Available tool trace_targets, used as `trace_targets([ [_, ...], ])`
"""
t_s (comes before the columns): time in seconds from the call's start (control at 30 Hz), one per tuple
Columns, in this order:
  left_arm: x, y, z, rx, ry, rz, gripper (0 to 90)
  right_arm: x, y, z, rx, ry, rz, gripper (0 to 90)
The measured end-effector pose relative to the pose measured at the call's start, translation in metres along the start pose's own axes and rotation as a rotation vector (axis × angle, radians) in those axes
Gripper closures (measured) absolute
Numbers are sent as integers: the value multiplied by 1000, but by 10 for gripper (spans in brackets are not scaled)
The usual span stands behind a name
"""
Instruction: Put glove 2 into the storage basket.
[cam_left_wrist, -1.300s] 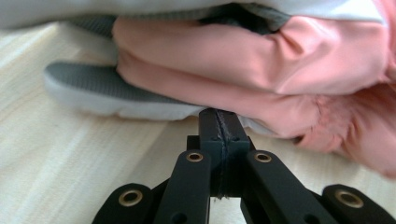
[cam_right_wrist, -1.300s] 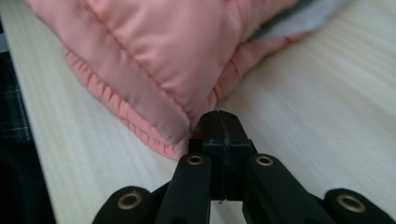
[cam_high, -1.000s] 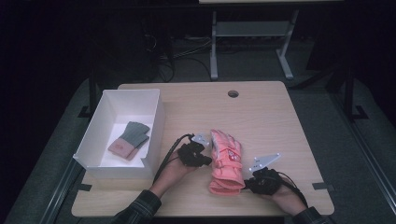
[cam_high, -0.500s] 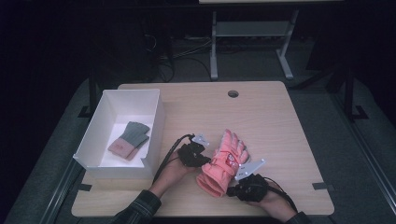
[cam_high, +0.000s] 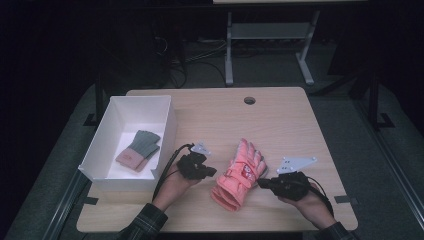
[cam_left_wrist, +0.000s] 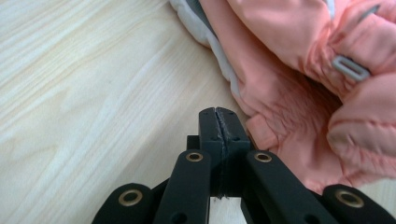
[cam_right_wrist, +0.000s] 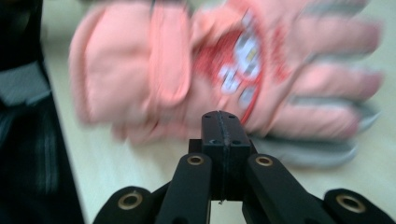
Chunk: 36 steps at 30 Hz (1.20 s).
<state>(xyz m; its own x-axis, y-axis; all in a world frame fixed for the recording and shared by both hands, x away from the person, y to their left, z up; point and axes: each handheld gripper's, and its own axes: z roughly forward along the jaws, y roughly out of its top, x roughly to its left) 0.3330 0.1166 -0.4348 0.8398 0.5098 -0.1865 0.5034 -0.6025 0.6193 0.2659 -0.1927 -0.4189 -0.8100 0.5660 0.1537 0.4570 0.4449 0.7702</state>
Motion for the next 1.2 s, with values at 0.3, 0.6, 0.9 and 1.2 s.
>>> trace_targets([
  [0.3,-2,0,2,9,-6,0,895,-9,17,17,4,-37,-6,900],
  [0.6,-1,2,1,22,-8,14,892,-8,14,45,98,-68,-24,900],
  [0.9,0,6,-5,5,14,9,852,-4,12,63,149,-111,-29,900],
  [1.2,-10,33,-22,-77,-12,13,600,-4,11,64,145,-119,-24,900],
])
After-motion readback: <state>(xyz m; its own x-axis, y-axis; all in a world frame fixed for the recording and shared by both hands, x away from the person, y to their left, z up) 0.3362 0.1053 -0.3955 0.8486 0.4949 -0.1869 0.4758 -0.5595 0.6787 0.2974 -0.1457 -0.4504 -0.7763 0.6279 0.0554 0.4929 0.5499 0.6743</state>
